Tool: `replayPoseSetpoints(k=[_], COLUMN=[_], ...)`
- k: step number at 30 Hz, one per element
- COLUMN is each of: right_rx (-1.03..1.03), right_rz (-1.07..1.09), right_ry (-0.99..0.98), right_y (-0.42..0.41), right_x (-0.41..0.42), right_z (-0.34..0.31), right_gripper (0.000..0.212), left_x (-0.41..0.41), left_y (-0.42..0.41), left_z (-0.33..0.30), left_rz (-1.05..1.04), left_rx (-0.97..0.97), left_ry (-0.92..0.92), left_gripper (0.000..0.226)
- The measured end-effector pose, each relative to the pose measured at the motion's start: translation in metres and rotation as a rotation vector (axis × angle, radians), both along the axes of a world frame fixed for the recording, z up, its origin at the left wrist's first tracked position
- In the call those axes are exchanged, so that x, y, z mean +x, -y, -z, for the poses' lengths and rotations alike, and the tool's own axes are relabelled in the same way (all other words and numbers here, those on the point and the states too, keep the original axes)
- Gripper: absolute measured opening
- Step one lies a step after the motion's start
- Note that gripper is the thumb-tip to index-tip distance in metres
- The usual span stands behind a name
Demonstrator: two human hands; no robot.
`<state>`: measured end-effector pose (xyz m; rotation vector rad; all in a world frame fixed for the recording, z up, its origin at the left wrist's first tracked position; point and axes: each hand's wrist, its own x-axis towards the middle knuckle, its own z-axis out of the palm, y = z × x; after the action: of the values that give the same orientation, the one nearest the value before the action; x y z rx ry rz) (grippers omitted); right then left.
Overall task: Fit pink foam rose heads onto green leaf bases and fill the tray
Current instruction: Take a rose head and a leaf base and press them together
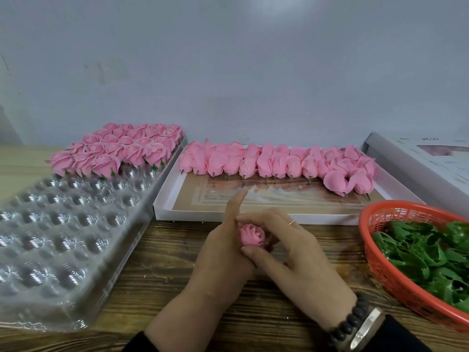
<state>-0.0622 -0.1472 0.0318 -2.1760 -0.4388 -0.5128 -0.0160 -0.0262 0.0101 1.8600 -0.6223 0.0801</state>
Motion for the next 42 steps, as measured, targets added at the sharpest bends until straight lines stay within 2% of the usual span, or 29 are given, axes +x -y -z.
replayPoseSetpoints(k=[5,8,11,13,18,23,28,31,33,36,39,42], right_rx=[0.072,0.252,0.403,0.417,0.216,-0.022,-0.102,-0.015,0.168,0.400,0.412,0.312], right_rz=[0.060,0.123,0.167,0.151,0.120,0.077,0.022,0.039,0.084,0.137,0.105,0.148], right_ry=[0.000,0.016,0.044,0.050,0.074,0.113,0.112,0.119,0.145,0.039,-0.147,-0.166], right_y=[0.002,0.005,0.009,0.008,0.003,0.002,0.004,0.002,0.000,-0.002,-0.010,-0.015], right_x=[0.002,0.004,0.006,0.006,0.002,0.002,0.001,0.000,0.000,0.005,0.012,0.013], right_z=[0.002,0.005,0.005,0.004,0.000,-0.002,-0.002,-0.001,0.002,0.011,0.019,0.025], right_gripper=[0.010,0.011,0.021,0.017,0.010,0.014,0.007,0.018,0.024,0.036,0.037,0.030], left_x=[-0.001,-0.001,-0.001,-0.002,-0.002,-0.004,-0.006,-0.007,-0.008,-0.008,-0.006,-0.004], left_y=[0.003,0.003,0.003,0.004,0.005,0.007,0.003,0.003,0.004,0.006,0.008,0.009], left_z=[-0.002,-0.002,-0.002,-0.002,-0.004,-0.005,-0.011,-0.015,-0.016,-0.018,-0.015,-0.011], left_rz=[0.042,0.018,-0.018,0.002,-0.039,0.020,0.169,0.163,0.113,0.080,0.073,0.105], left_rx=[-0.013,-0.039,0.014,0.011,-0.045,-0.065,-0.084,-0.206,-0.372,-0.629,-0.808,-0.817], left_ry=[-0.030,-0.114,-0.147,-0.170,-0.209,-0.233,-0.263,-0.313,-0.403,-0.457,-0.526,-0.606], left_gripper=[0.093,0.096,0.071,0.051,0.025,0.019,0.027,0.022,0.009,0.009,0.003,0.026])
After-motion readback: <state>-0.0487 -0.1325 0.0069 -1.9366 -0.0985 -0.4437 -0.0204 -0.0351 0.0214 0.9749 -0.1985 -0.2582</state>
